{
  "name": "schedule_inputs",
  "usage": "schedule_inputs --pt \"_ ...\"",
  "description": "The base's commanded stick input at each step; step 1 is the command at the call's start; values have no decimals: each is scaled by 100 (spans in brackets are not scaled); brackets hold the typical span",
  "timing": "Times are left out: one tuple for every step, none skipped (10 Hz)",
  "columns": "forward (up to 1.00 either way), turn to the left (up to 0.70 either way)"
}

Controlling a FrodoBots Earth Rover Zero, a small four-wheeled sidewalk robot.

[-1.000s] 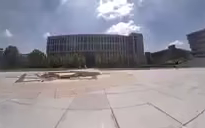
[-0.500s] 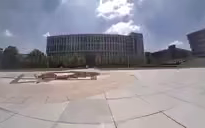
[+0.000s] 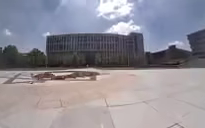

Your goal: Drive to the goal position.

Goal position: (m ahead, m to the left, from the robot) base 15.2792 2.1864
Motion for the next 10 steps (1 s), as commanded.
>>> schedule_inputs --pt "70 0" --pt "70 -14" --pt "70 0" --pt "70 0" --pt "70 0" --pt "70 -6" --pt "70 -26" --pt "70 -35" --pt "70 -35" --pt "70 -25"
